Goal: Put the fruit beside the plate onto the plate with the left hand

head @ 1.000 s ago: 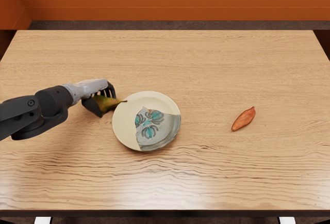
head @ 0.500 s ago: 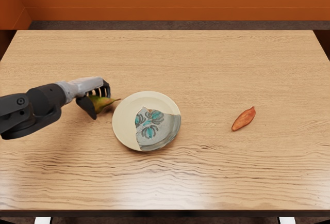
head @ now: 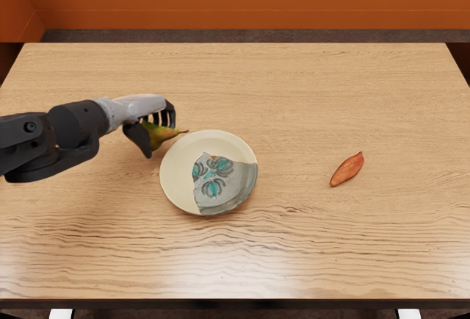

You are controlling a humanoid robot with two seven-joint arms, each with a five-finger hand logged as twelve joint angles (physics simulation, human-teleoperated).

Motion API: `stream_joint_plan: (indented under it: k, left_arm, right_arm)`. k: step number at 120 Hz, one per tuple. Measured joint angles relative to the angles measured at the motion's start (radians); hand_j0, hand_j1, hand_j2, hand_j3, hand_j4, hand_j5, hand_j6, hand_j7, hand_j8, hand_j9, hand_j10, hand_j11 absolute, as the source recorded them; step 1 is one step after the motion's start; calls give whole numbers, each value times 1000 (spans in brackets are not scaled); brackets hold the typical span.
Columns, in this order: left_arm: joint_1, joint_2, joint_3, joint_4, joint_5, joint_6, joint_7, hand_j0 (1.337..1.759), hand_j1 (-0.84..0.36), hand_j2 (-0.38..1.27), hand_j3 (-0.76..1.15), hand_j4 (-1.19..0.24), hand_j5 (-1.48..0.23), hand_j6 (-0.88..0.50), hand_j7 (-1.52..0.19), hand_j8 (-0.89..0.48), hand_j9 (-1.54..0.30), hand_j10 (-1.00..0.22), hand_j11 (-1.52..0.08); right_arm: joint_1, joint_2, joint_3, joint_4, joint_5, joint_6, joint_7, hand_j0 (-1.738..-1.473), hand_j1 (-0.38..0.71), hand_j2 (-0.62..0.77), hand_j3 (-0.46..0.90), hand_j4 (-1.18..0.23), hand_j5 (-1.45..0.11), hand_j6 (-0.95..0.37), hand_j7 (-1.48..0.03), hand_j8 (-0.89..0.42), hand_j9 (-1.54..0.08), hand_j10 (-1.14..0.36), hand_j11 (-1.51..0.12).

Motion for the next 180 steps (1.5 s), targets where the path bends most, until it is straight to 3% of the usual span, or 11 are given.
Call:
stream_joint_plan:
  k: [33,37,88,94,105,116,131,141,158,180]
  left_arm:
    - [-14,-92,-32,-6,-17,-37,40,1652,-371,588,0,-574,-1125,-439,-1104,-372,-1054,-496,-1050]
    - [-17,-101,-36,-6,-17,-42,42,1652,-362,539,0,-577,-1125,-439,-1105,-372,-1052,-494,-1050]
    - [-5,-163,-40,6,-32,-68,47,1652,-352,560,0,-611,-1087,-480,-1048,-421,-1032,-533,-1040]
    - [0,-163,-41,6,-44,-72,47,1653,-327,491,0,-587,-994,-483,-963,-436,-951,-529,-959]
    - [4,-160,-53,3,-106,-76,47,1655,-104,318,0,-394,-659,-328,-639,-298,-632,-357,-637]
    - [3,-153,-66,1,-144,-79,46,1656,51,205,0,-260,-431,-218,-418,-199,-413,-236,-417]
    - [4,-91,-116,0,-232,-114,46,1657,177,114,0,-151,-246,-129,-239,-118,-236,-138,-238]
    - [3,6,-158,1,-358,-184,46,1657,227,78,0,-108,-173,-94,-168,-87,-166,-99,-167]
    - [-1,150,-193,4,-562,-312,46,1658,276,41,0,-66,-100,-59,-97,-55,-96,-61,-97]
    - [-3,247,-226,25,-714,-438,46,1658,306,20,0,-41,-57,-39,-56,-37,-55,-39,-55]
  right_arm:
    - [-6,0,0,-13,0,0,0,-1658,-349,0,0,0,0,0,0,0,0,0,0]
    - [-6,0,0,-14,0,0,0,-1658,-349,0,0,0,0,0,0,0,0,0,0]
    - [-7,0,0,-15,0,0,0,-1658,-349,0,0,0,0,0,0,0,0,0,0]
    - [-7,0,0,-15,0,0,0,-1658,-349,0,0,0,0,0,0,0,0,0,0]
    - [-8,0,0,-15,0,0,0,-1658,-349,0,0,0,0,0,0,0,0,0,0]
    - [-8,0,0,-15,0,0,0,-1658,-349,0,0,0,0,0,0,0,0,0,0]
    - [-9,0,0,-16,0,0,0,-1658,-349,0,0,0,0,0,0,0,0,0,0]
    - [-9,0,0,-16,0,0,0,-1658,-349,0,0,0,0,0,0,0,0,0,0]
    - [-9,0,0,-16,0,0,0,-1658,-349,0,0,0,0,0,0,0,0,0,0]
    - [-8,0,0,-16,-1,0,0,-1658,-349,0,0,0,0,0,0,0,0,0,0]
